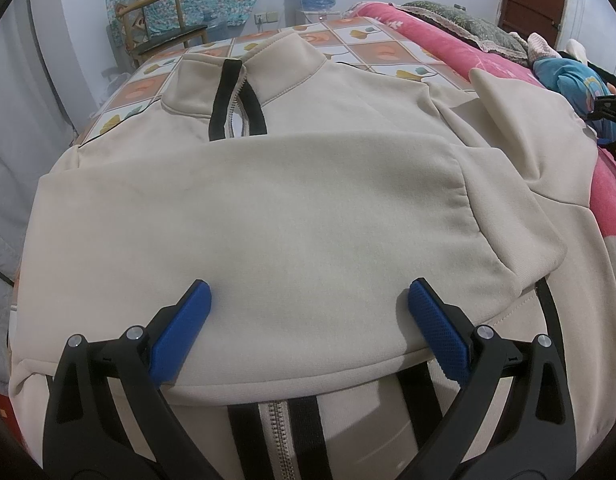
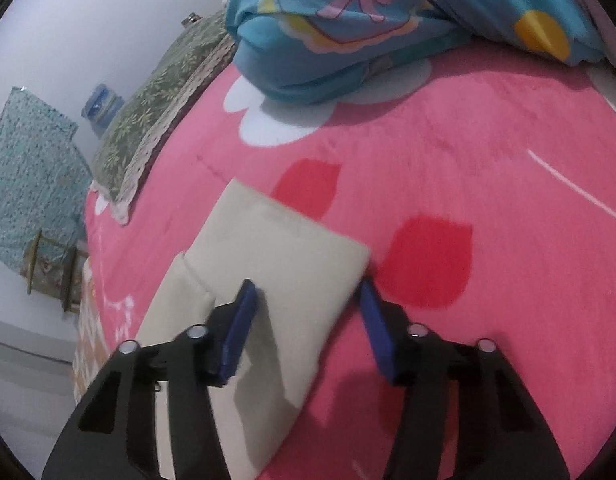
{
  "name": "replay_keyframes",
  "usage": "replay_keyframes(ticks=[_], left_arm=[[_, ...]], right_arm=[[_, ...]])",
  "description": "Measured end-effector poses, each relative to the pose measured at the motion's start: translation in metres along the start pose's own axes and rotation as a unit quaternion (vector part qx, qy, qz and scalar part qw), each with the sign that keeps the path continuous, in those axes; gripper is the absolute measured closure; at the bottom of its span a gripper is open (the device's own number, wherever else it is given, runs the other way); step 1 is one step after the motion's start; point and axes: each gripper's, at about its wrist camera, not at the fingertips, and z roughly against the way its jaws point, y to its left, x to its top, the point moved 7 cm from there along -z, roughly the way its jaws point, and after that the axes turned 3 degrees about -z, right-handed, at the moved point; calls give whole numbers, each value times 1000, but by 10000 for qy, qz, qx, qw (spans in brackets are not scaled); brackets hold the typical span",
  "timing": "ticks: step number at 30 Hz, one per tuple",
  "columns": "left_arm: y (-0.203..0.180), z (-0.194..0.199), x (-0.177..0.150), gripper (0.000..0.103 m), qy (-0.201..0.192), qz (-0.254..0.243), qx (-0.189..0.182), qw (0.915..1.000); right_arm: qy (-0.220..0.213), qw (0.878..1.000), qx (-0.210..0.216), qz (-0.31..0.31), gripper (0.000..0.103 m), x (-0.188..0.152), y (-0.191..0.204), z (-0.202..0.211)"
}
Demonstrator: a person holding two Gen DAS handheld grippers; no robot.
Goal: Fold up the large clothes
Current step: 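Grasp the cuff of the other jacket sleeve with the right gripper, then lift the sleeve and fold it over the jacket body with the right gripper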
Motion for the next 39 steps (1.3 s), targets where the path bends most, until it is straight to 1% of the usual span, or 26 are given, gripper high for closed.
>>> replay_keyframes(ticks=[2,4,5,6,10,14,16,17,20,21,23,25,26,27,28,29,30,31,32,33,34,36,37,39], left_arm=[[0,0,1,7,1,1,-2,10000],[0,0,1,7,-2,1,-1,10000],[0,0,1,7,-3,1,-3,10000],[0,0,1,7,-1,0,-4,10000],[0,-1,1,7,-3,1,-5,10000],[-1,-1,1,7,67,-38,12,10000],[1,3,6,7,166,-39,158,9997],[3,10,10,8,73,-19,249,9997],[7,36,22,8,-345,1,316,9989],[8,41,23,8,-424,-1,340,9985],[16,50,25,8,-530,-15,468,9975],[24,53,24,8,-550,-31,612,9966],[28,54,23,8,-583,-36,709,9958],[33,53,22,10,-587,-48,811,9950],[37,50,20,14,-529,-68,913,9944],[41,48,18,23,-485,-63,945,9943],[47,43,13,27,-398,-19,969,9945],[51,39,10,29,-322,24,976,9947],[55,36,7,34,-279,54,965,9949],[60,31,3,37,-192,82,975,9950],[63,29,-1,39,-135,94,983,9950],[69,22,-10,50,31,202,863,9961],[71,23,-14,50,68,287,796,9964],[76,31,-18,58,65,450,659,9968]], right_arm=[[-58,9996,-206,197,70,2,0,-4],[-128,9990,-263,339,78,2,0,-2],[-176,9982,-307,486,86,2,2,1],[-238,9970,-339,654,92,2,5,4],[-587,9900,-377,1225,94,0,22,24],[-858,9833,-201,1594,95,-6,43,53],[-963,9795,-109,1764,95,-10,55,69],[-1056,9753,-63,1940,95,-15,66,81],[-1248,9661,122,2256,95,-28,92,109],[-1312,9628,262,2346,95,-35,103,121],[-1414,9563,555,2497,95,-52,123,145],[-1502,9479,805,2690,95,-71,145,163],[-1542,9415,976,2832,95,-85,160,174],[-1569,9360,1130,2943,95,-99,173,183],[-1579,9309,1284,3035,95,-113,187,191],[-1584,9270,1420,3089,95,-125,196,198],[-1584,9227,1573,3144,95,-138,207,204],[-1599,9193,1653,3193,95,-147,214,209],[-1657,9135,1713,3296,95,-162,226,215],[-1717,9074,1749,3415,95,-176,236,219],[-1732,9038,1770,3490,95,-185,243,220],[-1661,8983,1899,3599,95,-211,259,223],[-1617,8972,1956,3614,95,-218,263,223],[-1540,8936,2043,3688,95,-239,275,223]])
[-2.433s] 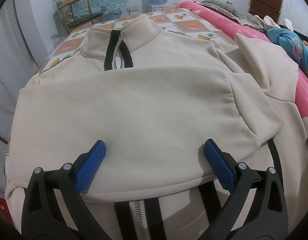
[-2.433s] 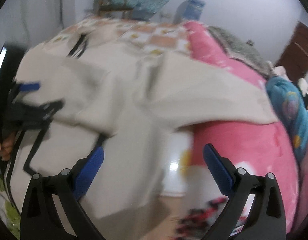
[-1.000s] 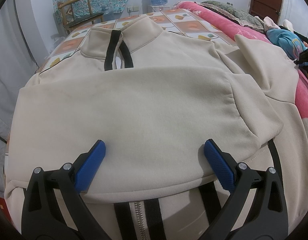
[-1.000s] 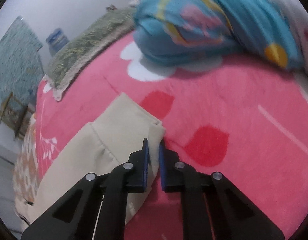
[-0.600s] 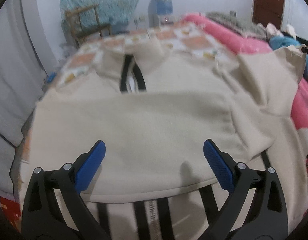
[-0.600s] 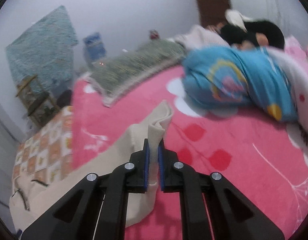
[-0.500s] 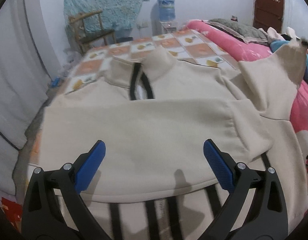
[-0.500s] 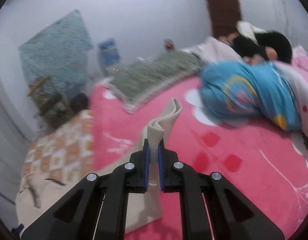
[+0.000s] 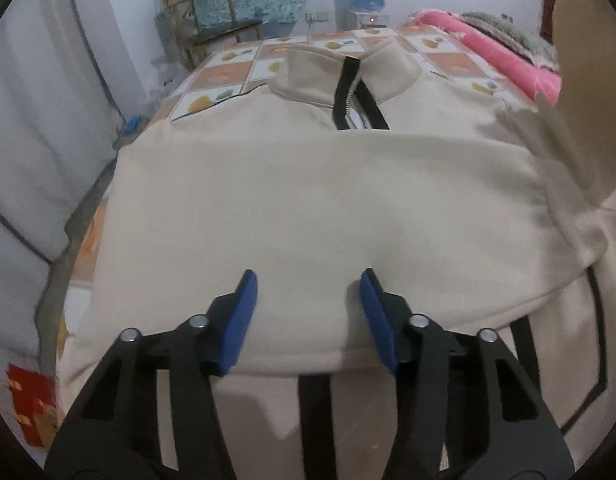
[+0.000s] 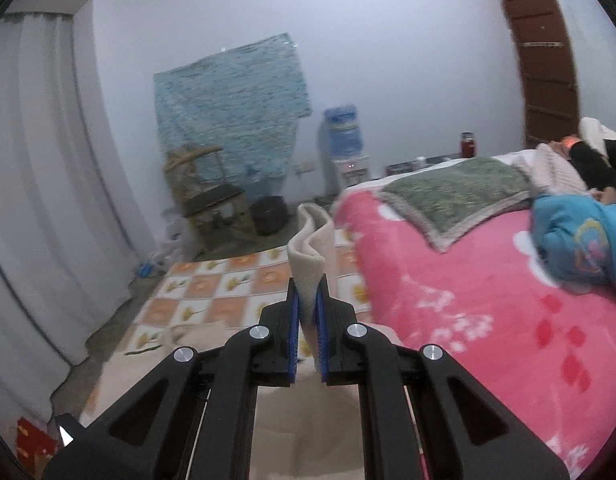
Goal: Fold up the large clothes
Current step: 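Lift the sleeve and fold it over the jacket body with the right gripper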
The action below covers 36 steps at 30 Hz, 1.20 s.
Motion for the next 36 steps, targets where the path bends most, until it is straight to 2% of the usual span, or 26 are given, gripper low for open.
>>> replay_keyframes(ticks=[7,13,19,21,25,27,29,31,33,36], left_arm=[[21,37,-13,63,-192,291,-383,9987],[48,61,-25,64,-355,562,-618,9959],[77,72,-39,64,-416,688,-672,9945],[84,74,-42,64,-408,713,-754,9938],[94,74,-44,64,-335,894,-1100,9893],[98,71,-42,64,-287,1027,-1294,9858],[97,68,-37,64,-248,1140,-1516,9815],[92,62,-31,63,-182,1178,-1720,9779],[83,53,-22,60,-86,1193,-1927,9739],[63,41,-12,57,91,1249,-2249,9663]], right_arm=[[236,9979,110,600,95,-34,78,-12],[525,9906,257,1234,95,-80,148,-30],[1162,9746,566,1831,95,-165,201,-57],[1511,9675,753,1881,95,-198,213,-68],[2221,9529,1258,1635,86,-243,215,-82],[2648,9397,1729,1303,67,-261,212,-85],[2991,9245,2211,835,51,-271,207,-82],[3110,9165,2478,439,48,-272,197,-76],[3137,9136,2587,106,46,-267,182,-68],[2923,9201,2603,-183,46,-255,155,-48]])
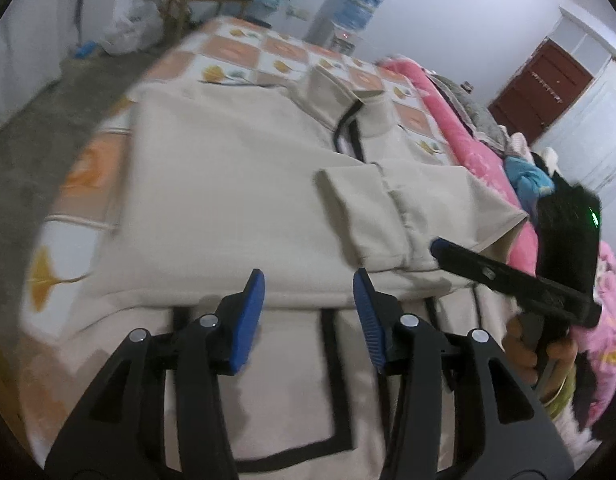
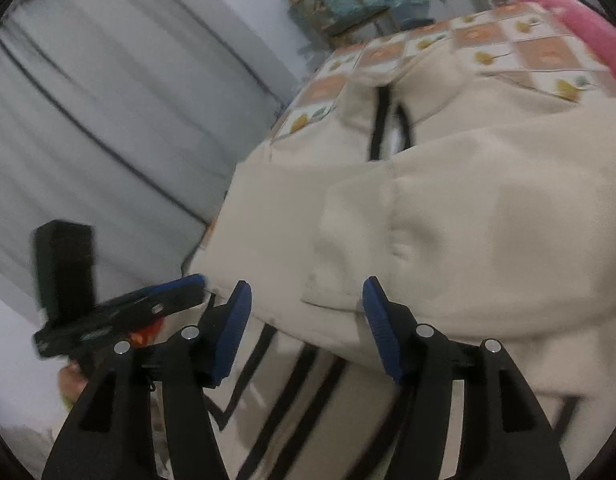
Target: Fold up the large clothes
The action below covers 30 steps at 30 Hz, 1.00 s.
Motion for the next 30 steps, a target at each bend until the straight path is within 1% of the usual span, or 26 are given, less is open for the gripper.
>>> replay_keyframes(ticks=[1,3,4,6,7,8,9,11,13,14,16,17,19,20,23,24,28,30], left_arm=[[-4,-9,4,56,103,76,-137,9998],[-12,-27,10,51,265,235,-334,9988],[-15,-36,13,51,340,313,-408,9981],[-21,-56,19,51,476,419,-465,9969],[-22,-63,21,51,515,439,-444,9967],[-23,-71,23,51,565,455,-373,9967],[-24,-83,24,51,623,447,-227,9968],[-28,-90,29,52,494,277,3,9984],[-33,-95,33,53,468,45,285,9985],[-34,-95,34,56,453,-6,364,9983],[-39,-98,34,64,413,-297,669,9965],[-40,-100,33,70,402,-411,756,9955],[-43,-100,33,84,367,-582,828,9942],[-46,-100,32,92,368,-641,805,9940],[-49,-94,32,97,245,-918,977,9907],[-53,-90,33,98,150,-1054,999,9893],[-63,-70,37,100,-111,-1354,1029,9854],[-67,-56,40,101,-264,-1383,998,9850]], right_arm=[[-84,9999,-66,-13,46,-3,-4,10],[-279,9985,-470,29,46,-12,-15,31],[-332,9975,-626,64,46,-17,-19,37],[-460,9935,-1035,144,46,-29,-28,50],[-501,9922,-1131,162,46,-35,-31,56],[-559,9914,-1178,137,46,-42,-34,60],[-623,9906,-1216,89,46,-49,-37,65],[-707,9886,-1325,63,47,-55,-43,70],[-774,9861,-1465,72,48,-57,-46,71],[-815,9850,-1517,86,49,-60,-47,73],[-876,9843,-1532,40,50,-64,-49,78],[-883,9846,-1505,-27,50,-66,-51,78],[-870,9847,-1503,-133,50,-66,-57,76],[-852,9849,-1495,-168,51,-62,-63,73],[-789,9853,-1492,-268,52,-63,-69,71],[-782,9853,-1494,-291,52,-63,-70,71],[-823,9836,-1571,-339,52,-65,-73,75],[-846,9822,-1638,-350,52,-66,-74,79]])
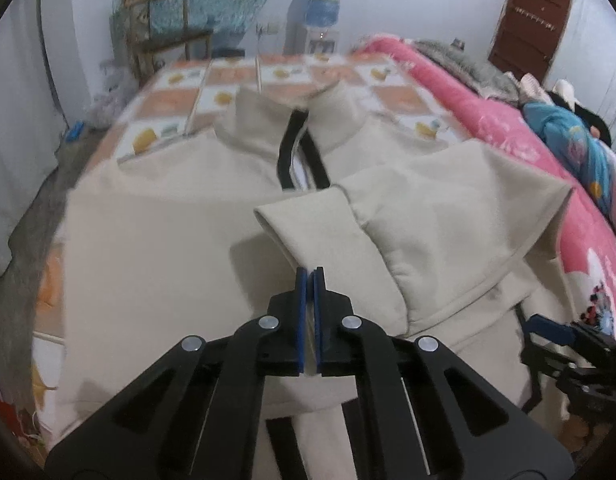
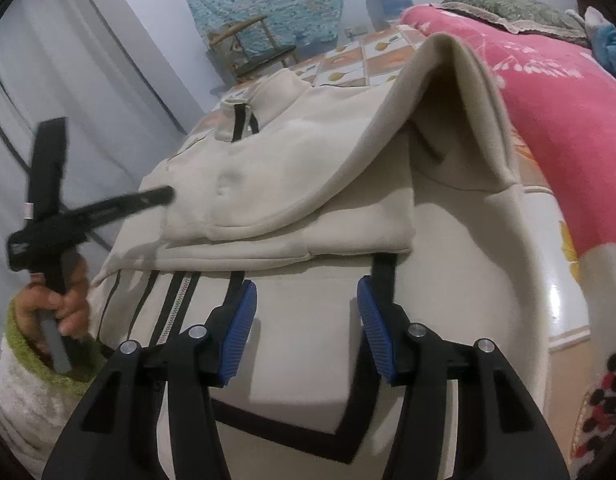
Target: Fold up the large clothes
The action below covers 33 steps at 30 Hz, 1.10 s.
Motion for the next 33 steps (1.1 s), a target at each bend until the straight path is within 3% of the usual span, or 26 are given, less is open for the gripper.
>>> replay_keyframes(ticks=[7,12,21,27,30,33], left_arm=[[27,76,29,101,-730,306,-61,9968],[59,106,29,101,-873,505,133,9948],[130,65,-22,101,-168,1507,141,9883],[148,40,-47,101,113,1864,-4,9824],[150,38,-49,101,105,1956,-89,9806],[144,57,-35,101,-181,1934,-334,9804]], right_arm=[[-26,9999,-136,84,52,0,0,6],[19,9994,-238,231,52,-3,2,8],[249,9987,-438,71,52,-12,-9,4],[284,9982,-531,15,52,-14,-11,1],[309,9977,-599,58,52,-13,-9,2],[237,9969,-714,226,52,-9,-6,12]])
